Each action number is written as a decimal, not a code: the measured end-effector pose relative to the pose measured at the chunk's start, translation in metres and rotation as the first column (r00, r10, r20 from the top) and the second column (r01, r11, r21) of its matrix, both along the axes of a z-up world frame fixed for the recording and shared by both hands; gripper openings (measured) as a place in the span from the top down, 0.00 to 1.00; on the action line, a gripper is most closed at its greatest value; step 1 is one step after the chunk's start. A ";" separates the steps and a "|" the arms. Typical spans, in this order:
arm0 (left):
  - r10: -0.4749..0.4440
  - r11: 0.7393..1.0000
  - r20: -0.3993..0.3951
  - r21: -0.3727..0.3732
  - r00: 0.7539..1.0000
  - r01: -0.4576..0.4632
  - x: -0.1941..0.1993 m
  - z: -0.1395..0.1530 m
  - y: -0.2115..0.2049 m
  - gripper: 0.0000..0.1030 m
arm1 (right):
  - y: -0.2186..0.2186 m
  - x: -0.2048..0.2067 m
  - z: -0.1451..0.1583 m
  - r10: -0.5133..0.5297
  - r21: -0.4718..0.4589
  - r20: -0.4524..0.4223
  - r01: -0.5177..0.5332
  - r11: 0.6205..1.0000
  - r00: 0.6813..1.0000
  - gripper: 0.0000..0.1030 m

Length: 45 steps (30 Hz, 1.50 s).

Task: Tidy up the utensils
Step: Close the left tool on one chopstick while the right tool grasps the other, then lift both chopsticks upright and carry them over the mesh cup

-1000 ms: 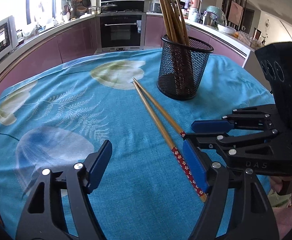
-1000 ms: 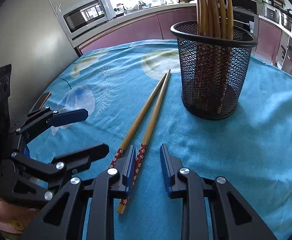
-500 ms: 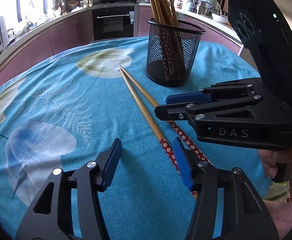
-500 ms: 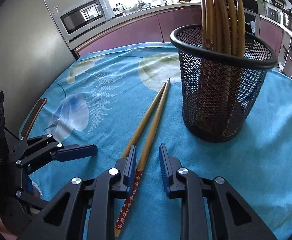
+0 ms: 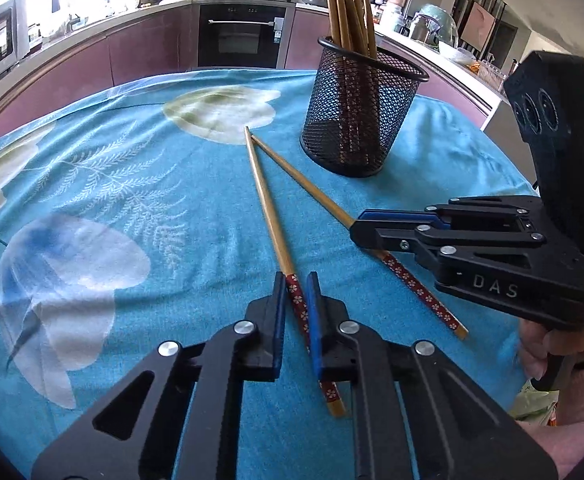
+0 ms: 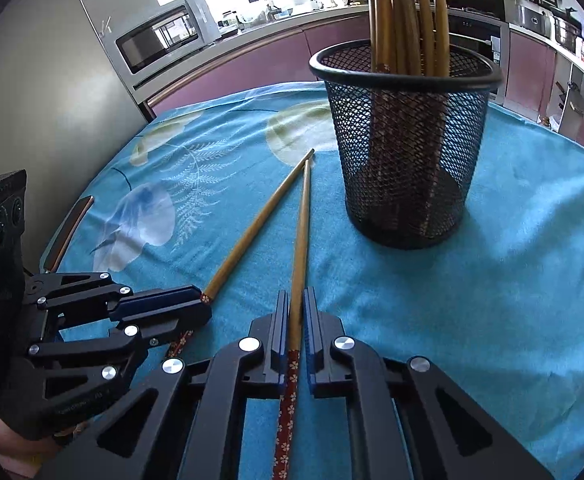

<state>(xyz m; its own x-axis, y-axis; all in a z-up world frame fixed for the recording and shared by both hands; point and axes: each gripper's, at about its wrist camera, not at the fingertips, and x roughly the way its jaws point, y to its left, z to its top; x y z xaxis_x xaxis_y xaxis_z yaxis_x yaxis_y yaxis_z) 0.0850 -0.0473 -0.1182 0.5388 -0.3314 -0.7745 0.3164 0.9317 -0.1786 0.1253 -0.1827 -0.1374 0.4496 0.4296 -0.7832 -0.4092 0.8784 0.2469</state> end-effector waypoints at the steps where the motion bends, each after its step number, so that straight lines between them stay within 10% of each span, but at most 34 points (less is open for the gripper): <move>1: 0.004 1.000 -0.004 -0.005 1.000 -0.004 -0.002 -0.001 0.001 0.90 | -0.003 -0.003 0.000 -0.004 0.003 -0.002 0.004 1.000 1.000 0.94; 15: 0.013 1.000 0.011 0.017 1.000 -0.013 0.007 0.005 -0.002 0.71 | -0.004 -0.004 0.001 -0.009 -0.068 0.045 0.012 0.998 0.999 0.89; 45: 0.051 0.998 -0.017 -0.020 0.999 -0.051 0.038 -0.003 -0.009 0.93 | -0.012 0.000 0.011 -0.024 -0.009 0.080 0.025 1.000 0.996 0.95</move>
